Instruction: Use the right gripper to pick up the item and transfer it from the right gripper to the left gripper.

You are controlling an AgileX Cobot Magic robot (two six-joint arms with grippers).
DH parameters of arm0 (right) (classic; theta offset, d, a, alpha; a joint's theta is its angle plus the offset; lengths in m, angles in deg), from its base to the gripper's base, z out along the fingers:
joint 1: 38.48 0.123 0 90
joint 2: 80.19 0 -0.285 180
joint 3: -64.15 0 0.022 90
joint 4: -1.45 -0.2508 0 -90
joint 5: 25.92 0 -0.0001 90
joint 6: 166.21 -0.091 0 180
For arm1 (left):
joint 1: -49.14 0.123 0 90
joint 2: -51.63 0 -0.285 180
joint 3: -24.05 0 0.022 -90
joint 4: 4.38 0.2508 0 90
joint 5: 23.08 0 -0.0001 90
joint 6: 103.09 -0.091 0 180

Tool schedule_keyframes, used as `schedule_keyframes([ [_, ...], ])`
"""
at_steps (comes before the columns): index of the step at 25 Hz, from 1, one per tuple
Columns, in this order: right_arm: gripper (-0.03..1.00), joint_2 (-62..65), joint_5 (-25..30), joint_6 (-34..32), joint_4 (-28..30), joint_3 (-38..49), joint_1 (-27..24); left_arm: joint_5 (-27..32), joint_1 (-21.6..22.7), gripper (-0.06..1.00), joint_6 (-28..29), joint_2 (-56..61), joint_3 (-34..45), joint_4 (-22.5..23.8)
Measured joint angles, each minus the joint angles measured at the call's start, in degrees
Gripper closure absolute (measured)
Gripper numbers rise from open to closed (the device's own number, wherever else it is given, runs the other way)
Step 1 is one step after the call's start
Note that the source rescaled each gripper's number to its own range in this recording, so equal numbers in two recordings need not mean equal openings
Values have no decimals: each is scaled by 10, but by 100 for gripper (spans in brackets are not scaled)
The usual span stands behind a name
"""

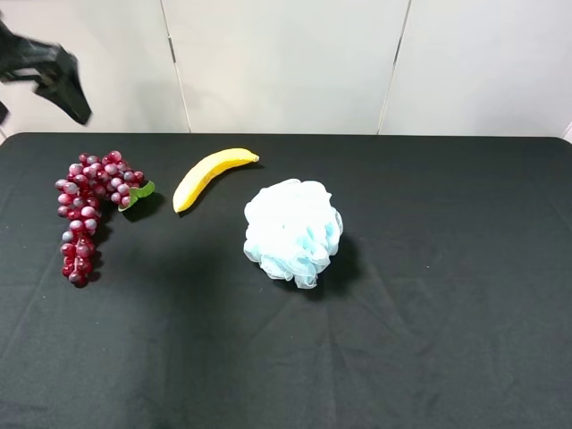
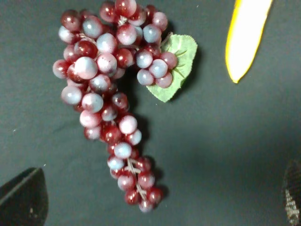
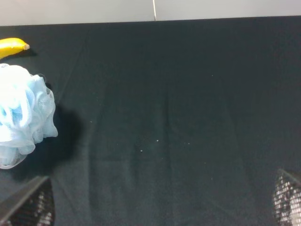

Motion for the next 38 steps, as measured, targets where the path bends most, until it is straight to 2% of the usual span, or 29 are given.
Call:
schedule_keyframes([
  [7,-3,0,0,0,0,0,0,72,0,-6,16,113,0,0],
  [10,-3,0,0,0,0,0,0,85,0,-6,17,169,21,0],
  [17,-3,0,0,0,0,0,0,87,0,-6,17,335,174,0],
  [25,-3,0,-1,0,0,0,0,99,0,-6,17,580,339,0],
  [31,-3,0,-1,0,0,0,0,101,0,-6,17,748,388,5],
  [35,-3,0,-1,0,0,0,0,101,0,-6,17,814,418,37],
  [38,-3,0,-1,0,0,0,0,97,0,-6,17,852,433,37],
])
